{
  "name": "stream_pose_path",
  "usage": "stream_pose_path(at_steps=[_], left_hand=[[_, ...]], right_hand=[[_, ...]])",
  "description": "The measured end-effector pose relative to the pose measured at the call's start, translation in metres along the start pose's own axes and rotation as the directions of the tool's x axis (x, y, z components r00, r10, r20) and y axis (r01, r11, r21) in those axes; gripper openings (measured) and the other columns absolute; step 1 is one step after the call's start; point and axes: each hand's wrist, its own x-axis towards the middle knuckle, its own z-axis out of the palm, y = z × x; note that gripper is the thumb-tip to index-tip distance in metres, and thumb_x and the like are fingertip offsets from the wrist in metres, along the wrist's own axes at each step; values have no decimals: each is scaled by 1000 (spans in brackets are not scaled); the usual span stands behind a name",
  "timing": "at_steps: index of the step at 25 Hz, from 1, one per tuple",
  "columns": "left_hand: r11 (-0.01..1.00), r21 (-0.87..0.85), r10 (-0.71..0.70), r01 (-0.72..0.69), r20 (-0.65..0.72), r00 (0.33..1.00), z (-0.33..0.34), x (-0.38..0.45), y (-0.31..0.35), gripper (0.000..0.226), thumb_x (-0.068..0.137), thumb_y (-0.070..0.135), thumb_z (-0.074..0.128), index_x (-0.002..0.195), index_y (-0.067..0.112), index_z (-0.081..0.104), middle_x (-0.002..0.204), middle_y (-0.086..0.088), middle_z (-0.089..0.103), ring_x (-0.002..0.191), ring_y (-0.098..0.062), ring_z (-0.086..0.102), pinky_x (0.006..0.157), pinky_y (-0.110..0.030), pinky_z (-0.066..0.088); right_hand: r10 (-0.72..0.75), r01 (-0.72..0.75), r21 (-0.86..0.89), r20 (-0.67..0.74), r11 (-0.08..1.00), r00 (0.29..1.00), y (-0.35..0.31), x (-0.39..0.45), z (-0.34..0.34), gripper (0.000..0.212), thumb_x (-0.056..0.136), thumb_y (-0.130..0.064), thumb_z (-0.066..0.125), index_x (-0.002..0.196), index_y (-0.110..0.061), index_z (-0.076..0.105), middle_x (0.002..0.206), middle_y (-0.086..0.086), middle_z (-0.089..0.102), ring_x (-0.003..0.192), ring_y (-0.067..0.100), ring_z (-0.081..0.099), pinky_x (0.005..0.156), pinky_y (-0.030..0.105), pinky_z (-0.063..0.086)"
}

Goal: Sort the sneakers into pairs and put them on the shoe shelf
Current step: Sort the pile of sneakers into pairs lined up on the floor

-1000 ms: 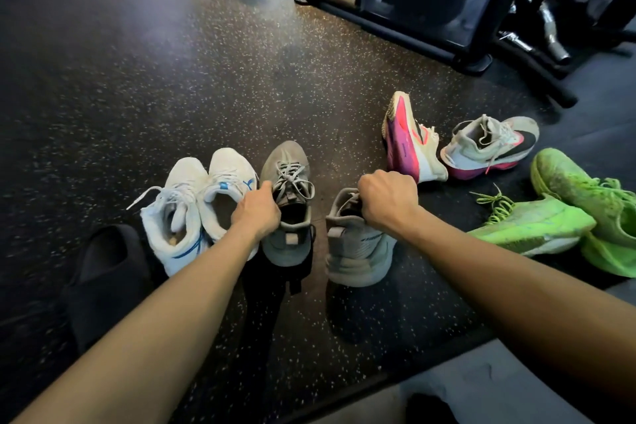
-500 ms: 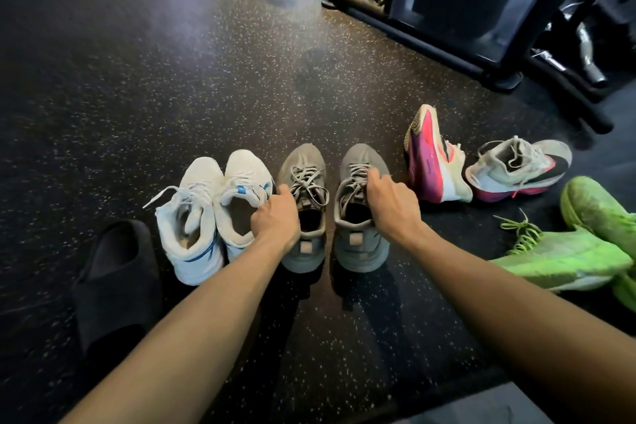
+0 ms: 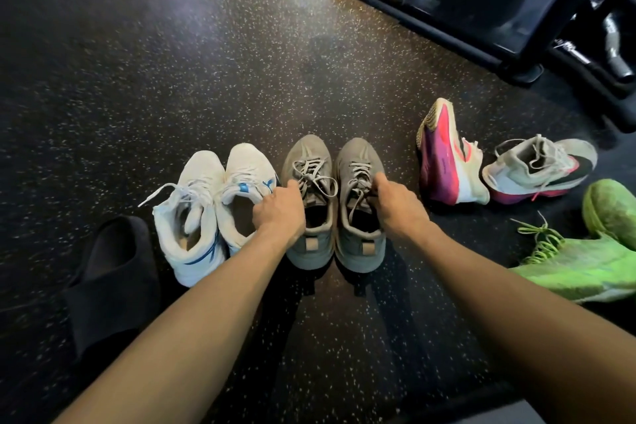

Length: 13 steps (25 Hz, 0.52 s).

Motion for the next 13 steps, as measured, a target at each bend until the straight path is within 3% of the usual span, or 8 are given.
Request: stream_pose_path(at_steps=[3,7,13], left_hand=[[998,-67,3,-4,-7,1000,-8,-3,-6,26,92,18,46,118,15,48,118,-15,60,110,-35,57,79,-40,43],[992,-69,96,-110,-181,979,-24,-9,0,45,83,48,50,117,19,46,109,-10,55,95,-33,59,67,-37,38],[943,-30,308,-330,-291,906,-38,1,61,56,76,60,53,117,21,50,118,-7,49,113,-31,48,80,-42,46]], right_hand=[[35,-38,75,42,996,998,1,-1,-7,27,95,-31,47,115,-13,46,114,18,61,102,38,58,83,46,49],[96,-99,77,53,992,994,3,-13,-24,35,96,-39,42,123,-17,47,124,11,58,109,30,56,88,43,48],[159,-160,-8,-82,987,984,34,-38,-75,37,95,-38,45,121,-11,47,126,13,55,113,33,55,88,43,44]])
